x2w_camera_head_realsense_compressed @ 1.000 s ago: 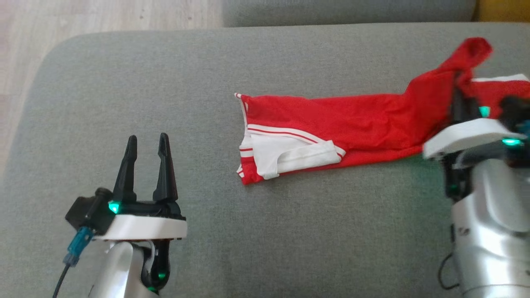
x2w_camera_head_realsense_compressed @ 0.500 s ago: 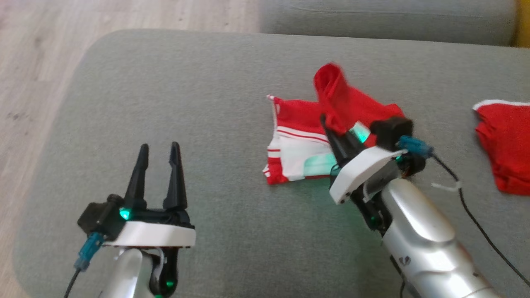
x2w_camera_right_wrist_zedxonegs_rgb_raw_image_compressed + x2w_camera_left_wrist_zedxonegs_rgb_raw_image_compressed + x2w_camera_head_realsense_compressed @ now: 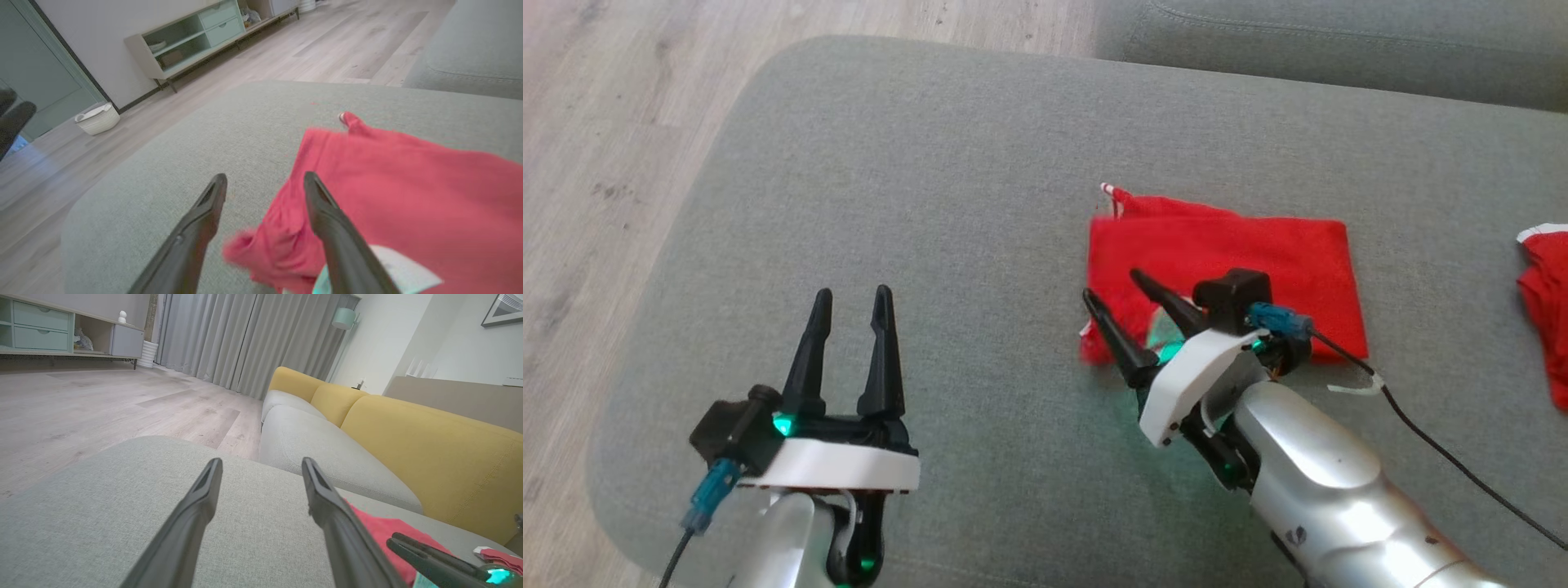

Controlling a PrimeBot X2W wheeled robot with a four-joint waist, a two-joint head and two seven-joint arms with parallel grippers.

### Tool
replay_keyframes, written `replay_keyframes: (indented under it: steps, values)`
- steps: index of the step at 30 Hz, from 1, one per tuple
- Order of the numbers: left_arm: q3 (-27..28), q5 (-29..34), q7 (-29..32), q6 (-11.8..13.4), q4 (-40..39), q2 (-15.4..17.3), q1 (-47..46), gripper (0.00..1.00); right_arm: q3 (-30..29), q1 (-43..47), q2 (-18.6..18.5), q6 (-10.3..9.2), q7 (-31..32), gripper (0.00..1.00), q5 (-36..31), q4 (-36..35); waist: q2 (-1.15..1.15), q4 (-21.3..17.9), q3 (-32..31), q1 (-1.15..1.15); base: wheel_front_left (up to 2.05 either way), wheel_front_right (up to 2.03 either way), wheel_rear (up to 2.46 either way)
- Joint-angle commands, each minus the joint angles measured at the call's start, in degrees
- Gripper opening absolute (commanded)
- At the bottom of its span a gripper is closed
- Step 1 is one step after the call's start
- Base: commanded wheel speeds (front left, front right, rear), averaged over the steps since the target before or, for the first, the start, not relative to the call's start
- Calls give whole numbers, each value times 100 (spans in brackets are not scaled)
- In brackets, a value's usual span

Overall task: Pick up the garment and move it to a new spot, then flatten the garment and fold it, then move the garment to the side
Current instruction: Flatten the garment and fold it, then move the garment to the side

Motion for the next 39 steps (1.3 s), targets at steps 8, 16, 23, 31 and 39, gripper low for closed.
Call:
replay_keyframes:
  steps: [8,16,23,31,39]
  values:
    - [366,81,-46,34,-270,21,-123,100,-483,-432,81,37,-682,100,-250,39,0,-375,-51,0,0,0,0]
    - [489,153,-46,17,-387,21,-69,100,-2612,332,81,37,-762,100,-1912,-985,0,-793,-29,0,0,0,0]
    - [557,224,-46,-11,-375,21,10,100,-3744,1598,81,37,-763,100,-2703,-2278,0,-1084,-32,0,0,0,0]
    - [624,443,-46,-72,-288,21,91,100,-3665,2174,81,37,-764,100,-2604,-2672,0,-1329,-15,0,0,0,0]
    - [622,467,-46,-110,-253,21,72,100,-3593,2164,81,37,-764,100,-2542,-2718,0,-1355,1,0,0,0,0]
